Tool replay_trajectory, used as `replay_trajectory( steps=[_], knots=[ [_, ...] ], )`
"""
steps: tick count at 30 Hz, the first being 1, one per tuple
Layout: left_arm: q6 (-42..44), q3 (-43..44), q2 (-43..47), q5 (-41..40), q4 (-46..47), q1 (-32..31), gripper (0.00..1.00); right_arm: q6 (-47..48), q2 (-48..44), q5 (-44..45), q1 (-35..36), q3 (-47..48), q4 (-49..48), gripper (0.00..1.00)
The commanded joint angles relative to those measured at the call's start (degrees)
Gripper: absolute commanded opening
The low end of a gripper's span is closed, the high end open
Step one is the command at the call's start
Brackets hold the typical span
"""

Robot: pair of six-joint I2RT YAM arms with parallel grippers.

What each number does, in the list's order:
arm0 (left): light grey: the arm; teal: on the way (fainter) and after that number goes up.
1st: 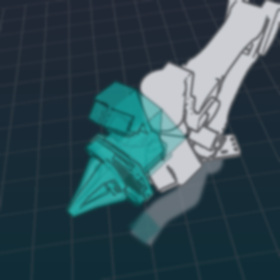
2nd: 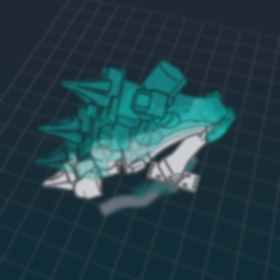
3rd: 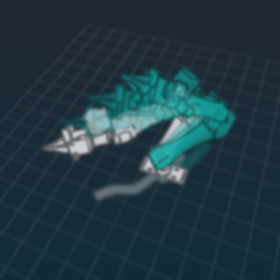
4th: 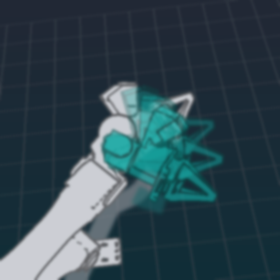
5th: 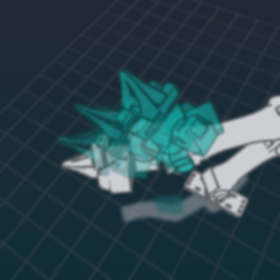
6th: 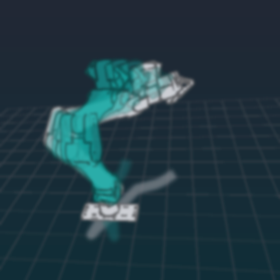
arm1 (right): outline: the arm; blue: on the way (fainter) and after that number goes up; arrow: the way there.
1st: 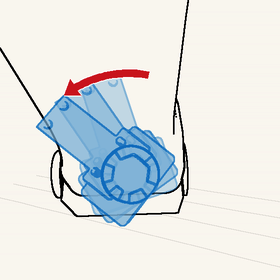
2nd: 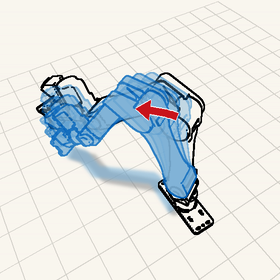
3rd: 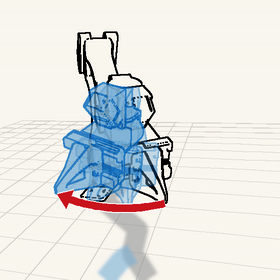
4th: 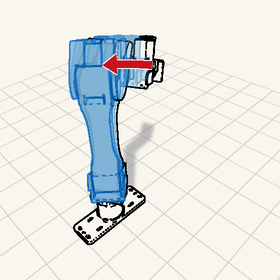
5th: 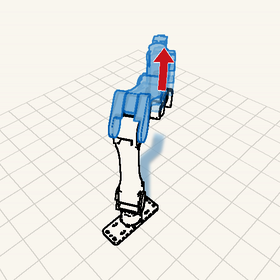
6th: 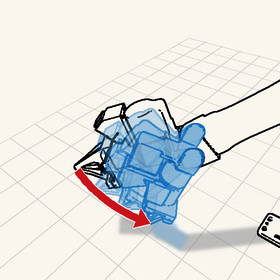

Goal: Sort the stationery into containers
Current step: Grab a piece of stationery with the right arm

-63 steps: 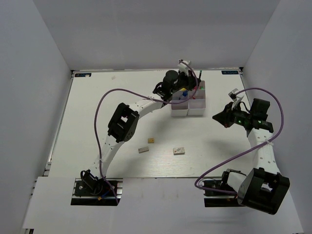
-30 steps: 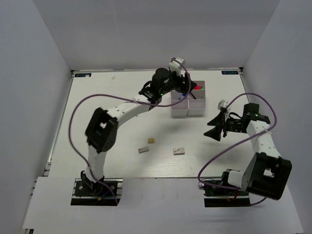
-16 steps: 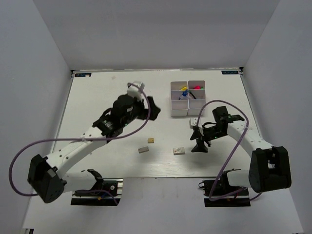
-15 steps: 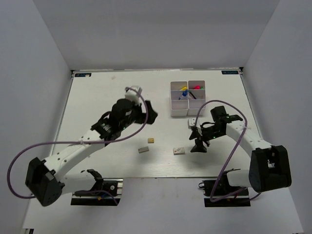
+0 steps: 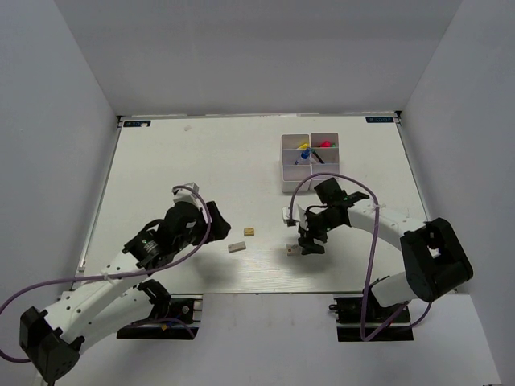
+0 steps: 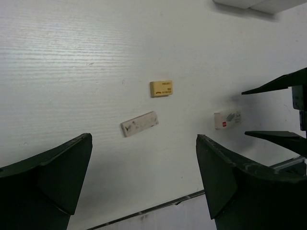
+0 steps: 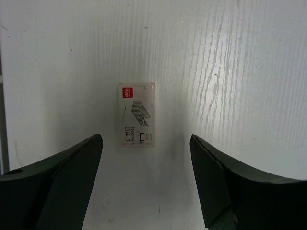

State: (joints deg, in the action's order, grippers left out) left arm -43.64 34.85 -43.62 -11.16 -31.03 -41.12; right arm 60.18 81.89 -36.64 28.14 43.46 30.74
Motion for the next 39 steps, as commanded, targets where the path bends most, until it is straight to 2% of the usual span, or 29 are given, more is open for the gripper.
replay_trajectory(
  steps=[1, 9, 16, 19, 23, 25, 26, 29, 33, 39],
  knots=[
    [-2.3, -0.7, -2.3, -0.5, -3.0, 0.1, 0.99, -2.2, 0.8, 5.1, 3.0, 1.3, -4.6, 0.79],
    [0.0, -1.3, -6.7, 1.2, -3.0, 0.1, 0.99, -5.2, 2.5, 10.7, 7.9, -0.8, -9.9, 0.79],
    [0.0, -1.8, -6.7, 1.2, -3.0, 0.1, 0.99, -5.3, 2.7, 12.2, 9.7, -2.9, -10.2, 0.72],
    [0.0, -1.8, -6.7, 1.2, -2.5, 0.1, 0.99, -5.1, 2.1, 12.8, 10.5, -4.4, -10.3, 0.67],
    [0.5, -1.8, -7.2, 1.2, -1.9, 0.1, 0.99, -5.3, 1.6, 13.0, 10.6, -5.4, -9.6, 0.48],
    [1.0, -1.8, -7.2, 1.2, -1.8, 0.1, 0.99, -5.4, 1.1, 12.7, 10.4, -5.1, -9.4, 0.43],
    [1.0, -1.8, -7.7, 1.2, -1.3, 0.1, 0.99, -5.5, 1.0, 12.6, 10.3, -4.6, -8.6, 0.36],
    [3.5, -1.8, -8.8, 3.7, 0.2, 0.1, 0.99, -6.7, 0.6, 12.7, 9.8, -2.6, -6.8, 0.24],
    [5.6, -2.9, -12.2, 7.2, 2.7, -0.4, 0.99, -8.7, -2.0, 12.8, 7.7, 1.2, -3.9, 0.19],
    [8.5, -2.9, -17.9, 11.3, 8.4, -1.0, 0.99, -9.1, -6.5, 16.5, 3.0, 6.8, -1.3, 0.17]
  ],
)
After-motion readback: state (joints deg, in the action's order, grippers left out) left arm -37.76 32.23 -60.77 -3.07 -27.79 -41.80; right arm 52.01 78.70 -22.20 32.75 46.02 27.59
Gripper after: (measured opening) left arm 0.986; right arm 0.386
